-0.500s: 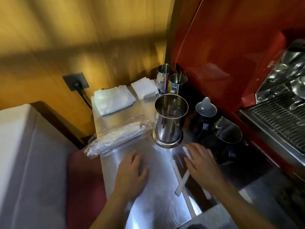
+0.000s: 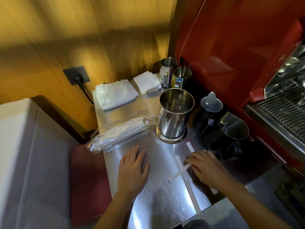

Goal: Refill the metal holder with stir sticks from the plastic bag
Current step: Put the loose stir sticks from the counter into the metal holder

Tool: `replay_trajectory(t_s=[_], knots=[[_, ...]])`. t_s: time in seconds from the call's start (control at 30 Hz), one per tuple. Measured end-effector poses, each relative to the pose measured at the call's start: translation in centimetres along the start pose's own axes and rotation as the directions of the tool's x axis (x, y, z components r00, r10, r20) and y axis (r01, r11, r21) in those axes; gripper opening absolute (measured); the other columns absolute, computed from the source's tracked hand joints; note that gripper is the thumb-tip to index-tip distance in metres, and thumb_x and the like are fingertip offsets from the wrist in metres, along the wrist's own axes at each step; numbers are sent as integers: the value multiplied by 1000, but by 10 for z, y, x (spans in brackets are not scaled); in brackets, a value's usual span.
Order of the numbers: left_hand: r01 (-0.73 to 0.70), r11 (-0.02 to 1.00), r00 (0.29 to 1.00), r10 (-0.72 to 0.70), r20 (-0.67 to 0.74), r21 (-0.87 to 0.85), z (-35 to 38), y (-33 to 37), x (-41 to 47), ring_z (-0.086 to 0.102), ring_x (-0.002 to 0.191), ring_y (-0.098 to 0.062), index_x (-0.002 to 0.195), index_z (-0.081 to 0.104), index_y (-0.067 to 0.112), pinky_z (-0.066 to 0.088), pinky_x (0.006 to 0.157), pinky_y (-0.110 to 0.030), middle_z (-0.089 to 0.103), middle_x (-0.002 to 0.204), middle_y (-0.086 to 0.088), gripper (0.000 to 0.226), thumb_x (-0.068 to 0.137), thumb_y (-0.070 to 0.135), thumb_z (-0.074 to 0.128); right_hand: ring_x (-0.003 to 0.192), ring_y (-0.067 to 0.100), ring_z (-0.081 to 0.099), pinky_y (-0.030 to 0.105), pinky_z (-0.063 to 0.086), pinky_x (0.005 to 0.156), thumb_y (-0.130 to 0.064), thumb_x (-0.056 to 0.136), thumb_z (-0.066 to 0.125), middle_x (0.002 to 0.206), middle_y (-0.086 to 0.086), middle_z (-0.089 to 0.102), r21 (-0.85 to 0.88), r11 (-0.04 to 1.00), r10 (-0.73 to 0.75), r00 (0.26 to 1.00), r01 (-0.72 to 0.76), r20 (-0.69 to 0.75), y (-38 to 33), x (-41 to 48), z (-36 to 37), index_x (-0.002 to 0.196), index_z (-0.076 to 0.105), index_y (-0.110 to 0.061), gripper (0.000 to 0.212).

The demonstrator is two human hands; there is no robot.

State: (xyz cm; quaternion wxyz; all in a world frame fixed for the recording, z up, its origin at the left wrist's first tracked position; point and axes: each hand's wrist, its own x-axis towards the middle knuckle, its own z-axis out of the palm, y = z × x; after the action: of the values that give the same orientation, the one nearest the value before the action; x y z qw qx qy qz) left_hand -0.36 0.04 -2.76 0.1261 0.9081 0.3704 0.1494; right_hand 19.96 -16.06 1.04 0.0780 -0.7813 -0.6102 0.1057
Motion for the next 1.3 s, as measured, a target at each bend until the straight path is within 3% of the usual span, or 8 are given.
replay_trajectory(t_s=[0.13, 0.23, 0.4, 0.67, 0.83, 1.0, 1.2, 1.3], knots=[[-4, 1000, 1000, 3, -19, -18, 0, 0, 1, 58, 110, -31, 114, 62, 17, 46, 91, -44, 62, 122, -10, 35, 81, 29, 59, 84, 21, 64, 37, 45, 78, -13, 81, 62, 90, -1, 69, -71, 997, -31, 997, 26, -70, -6, 11, -4, 93, 68, -19, 15], [-2, 999, 1000, 1, -24, -40, 1, -1, 2, 58, 111, -30, 113, 62, 17, 46, 91, -44, 62, 123, -9, 35, 79, 23, 68, 90, 22, 62, 38, 43, 84, -14, 86, 53, 93, 0, 67, -119, 993, 8, 1000, -11, -28, -11, 20, -3, 95, 66, -17, 16], [-9, 999, 999, 7, -36, -45, 2, -4, 2, 58, 111, -28, 114, 62, 18, 47, 90, -43, 62, 123, -8, 36, 79, 22, 68, 68, 25, 65, 38, 50, 59, -3, 63, 79, 72, 5, 66, -23, 999, 33, 976, -39, -216, -21, 26, -11, 73, 68, -12, 17], [-35, 998, 996, 31, -81, -48, 10, -7, 2, 59, 111, -28, 112, 62, 18, 50, 90, -44, 63, 123, -8, 34, 79, 24, 63, 65, 20, 55, 39, 48, 58, -9, 84, 63, 79, 1, 54, 307, 952, 112, 939, -7, -326, -35, 42, -44, 81, 63, -6, 4], [-45, 998, 994, 40, -98, -51, 14, -10, 2, 58, 111, -27, 113, 61, 20, 49, 91, -42, 62, 124, -6, 35, 79, 24, 67, 60, 16, 53, 26, 45, 59, -2, 81, 66, 73, 3, 56, 425, 894, 65, 895, 144, -441, -51, 54, -77, 83, 65, -4, 3], [-53, 997, 994, 48, -96, -53, 16, -11, 1, 59, 111, -27, 113, 62, 19, 49, 93, -44, 62, 123, -7, 33, 82, 27, 61, 68, 13, 53, 13, 41, 58, -8, 82, 65, 71, -2, 59, 529, 826, 142, 836, 196, -531, -61, 67, -115, 84, 62, -22, 14], [-46, 997, 994, 41, -98, -54, 16, -11, 2, 60, 108, -30, 112, 63, 18, 49, 92, -45, 64, 122, -10, 33, 80, 24, 65, 60, 25, 60, 37, 51, 56, -15, 83, 64, 66, 14, 63, 533, 819, 235, 722, 214, -650, -55, 87, -149, 78, 54, -9, 13], [-47, 997, 994, 41, -99, -57, 17, -12, 2, 60, 109, -29, 113, 63, 18, 49, 93, -45, 63, 122, -9, 33, 80, 24, 66, 70, 23, 65, 35, 54, 63, -15, 83, 65, 76, 10, 67, 541, 823, 270, 719, 172, -640, -48, 99, -155, 85, 59, -8, 9]])
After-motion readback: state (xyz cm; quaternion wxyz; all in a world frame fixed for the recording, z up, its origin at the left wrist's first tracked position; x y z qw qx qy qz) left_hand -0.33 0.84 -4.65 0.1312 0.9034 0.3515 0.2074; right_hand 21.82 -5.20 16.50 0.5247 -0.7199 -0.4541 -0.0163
